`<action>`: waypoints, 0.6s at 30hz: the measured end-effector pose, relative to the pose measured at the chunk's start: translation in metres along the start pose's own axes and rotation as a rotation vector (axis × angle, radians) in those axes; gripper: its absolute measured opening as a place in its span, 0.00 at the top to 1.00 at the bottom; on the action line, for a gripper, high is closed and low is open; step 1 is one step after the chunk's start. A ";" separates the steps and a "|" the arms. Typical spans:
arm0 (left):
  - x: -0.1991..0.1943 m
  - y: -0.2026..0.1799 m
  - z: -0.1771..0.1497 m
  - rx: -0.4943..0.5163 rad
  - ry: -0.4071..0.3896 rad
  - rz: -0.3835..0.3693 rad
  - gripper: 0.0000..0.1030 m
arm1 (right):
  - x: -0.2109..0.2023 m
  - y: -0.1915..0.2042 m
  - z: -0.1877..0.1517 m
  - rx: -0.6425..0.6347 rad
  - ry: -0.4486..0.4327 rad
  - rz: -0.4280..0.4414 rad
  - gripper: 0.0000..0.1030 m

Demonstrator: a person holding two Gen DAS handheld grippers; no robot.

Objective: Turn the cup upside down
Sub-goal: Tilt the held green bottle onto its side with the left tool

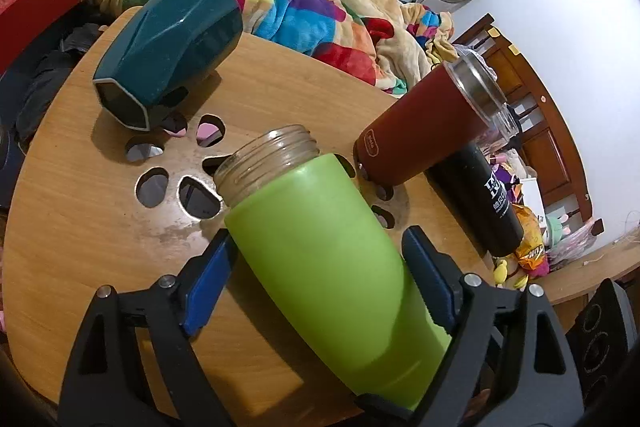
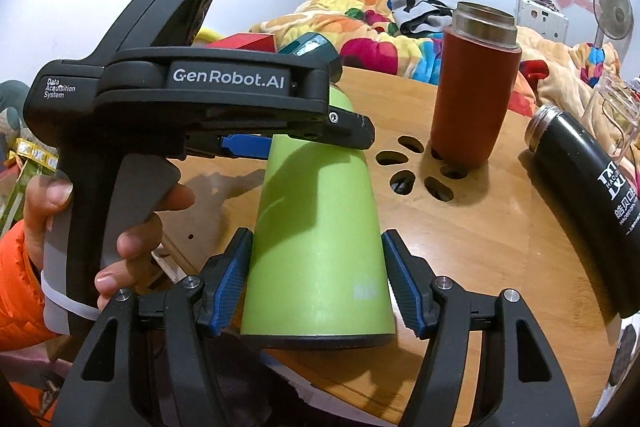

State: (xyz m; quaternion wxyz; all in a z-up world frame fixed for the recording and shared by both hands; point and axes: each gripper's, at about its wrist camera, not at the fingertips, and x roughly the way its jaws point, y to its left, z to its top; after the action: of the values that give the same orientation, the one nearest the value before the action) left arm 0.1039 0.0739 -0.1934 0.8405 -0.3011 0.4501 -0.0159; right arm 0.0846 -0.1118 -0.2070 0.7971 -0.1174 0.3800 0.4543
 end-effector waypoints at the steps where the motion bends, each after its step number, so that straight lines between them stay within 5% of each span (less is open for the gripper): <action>1: -0.001 0.001 -0.001 0.001 0.002 0.004 0.17 | -0.001 0.001 -0.001 0.000 -0.003 0.004 0.40; 11: -0.028 -0.020 0.001 0.153 -0.080 0.121 0.15 | 0.003 0.002 -0.002 -0.013 -0.012 0.009 0.40; 15: -0.048 -0.038 0.001 0.197 -0.123 0.030 0.15 | 0.003 -0.002 -0.004 0.016 -0.011 0.025 0.39; 18: -0.049 -0.049 -0.002 0.227 -0.103 -0.021 0.31 | 0.004 -0.003 -0.009 0.046 -0.004 0.043 0.38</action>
State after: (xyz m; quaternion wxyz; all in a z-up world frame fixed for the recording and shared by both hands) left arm 0.0851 0.0473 -0.1317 0.8911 -0.2090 0.3984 -0.0599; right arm 0.0838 -0.1156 -0.2160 0.7903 -0.0900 0.3913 0.4628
